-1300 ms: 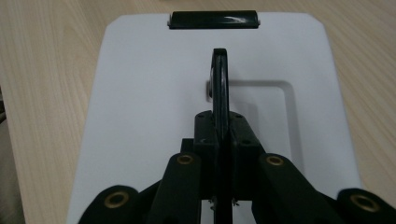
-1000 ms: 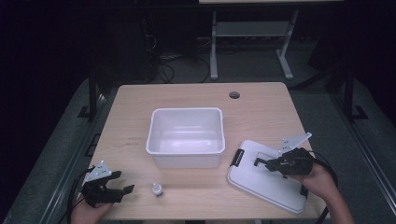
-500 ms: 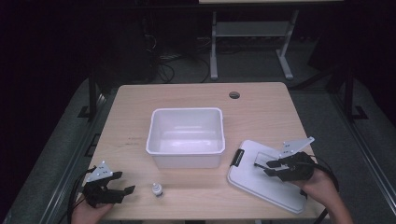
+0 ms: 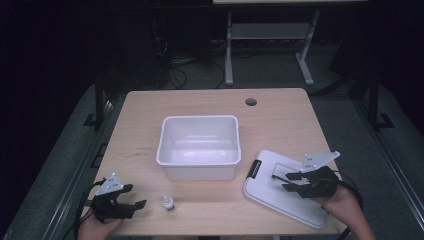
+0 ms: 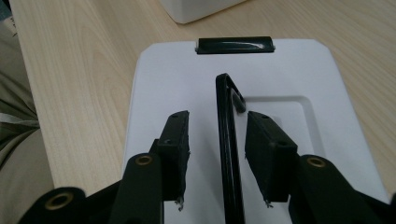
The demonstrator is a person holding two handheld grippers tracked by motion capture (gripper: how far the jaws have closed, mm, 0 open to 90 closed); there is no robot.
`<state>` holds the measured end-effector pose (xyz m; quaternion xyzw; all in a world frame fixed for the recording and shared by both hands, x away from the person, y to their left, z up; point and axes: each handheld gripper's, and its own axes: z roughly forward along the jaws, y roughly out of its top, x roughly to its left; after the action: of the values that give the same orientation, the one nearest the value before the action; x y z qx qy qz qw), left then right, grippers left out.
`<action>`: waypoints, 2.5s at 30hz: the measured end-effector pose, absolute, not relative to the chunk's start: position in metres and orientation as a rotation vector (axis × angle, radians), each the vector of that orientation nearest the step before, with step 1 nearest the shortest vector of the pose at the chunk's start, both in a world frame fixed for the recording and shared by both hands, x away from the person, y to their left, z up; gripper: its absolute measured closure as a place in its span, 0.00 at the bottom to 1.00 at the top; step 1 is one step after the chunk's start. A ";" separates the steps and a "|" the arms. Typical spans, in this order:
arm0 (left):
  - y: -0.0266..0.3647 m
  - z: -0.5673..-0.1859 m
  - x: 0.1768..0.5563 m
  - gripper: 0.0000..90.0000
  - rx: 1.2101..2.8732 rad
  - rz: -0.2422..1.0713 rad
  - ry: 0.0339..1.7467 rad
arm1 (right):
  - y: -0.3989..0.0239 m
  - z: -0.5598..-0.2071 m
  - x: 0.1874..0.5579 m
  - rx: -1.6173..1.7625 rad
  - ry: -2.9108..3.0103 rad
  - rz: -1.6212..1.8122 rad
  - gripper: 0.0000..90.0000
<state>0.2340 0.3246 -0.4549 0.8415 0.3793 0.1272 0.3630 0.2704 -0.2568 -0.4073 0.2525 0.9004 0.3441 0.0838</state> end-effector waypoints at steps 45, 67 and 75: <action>0.290 -0.411 0.231 0.27 2.383 0.137 0.694 | -0.249 -0.410 0.275 0.754 2.697 0.996 0.53; 0.252 -0.402 0.237 0.27 2.508 0.104 0.571 | -0.251 -0.407 0.274 0.740 2.699 0.969 0.50; 0.241 -0.402 0.241 0.33 2.532 0.072 0.540 | -0.253 -0.408 0.272 0.747 2.698 0.977 0.49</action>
<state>0.2410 0.2410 -0.4017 0.9407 0.2007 0.0266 0.2722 0.2723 -0.2530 -0.4084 0.2511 0.9064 0.3281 0.0882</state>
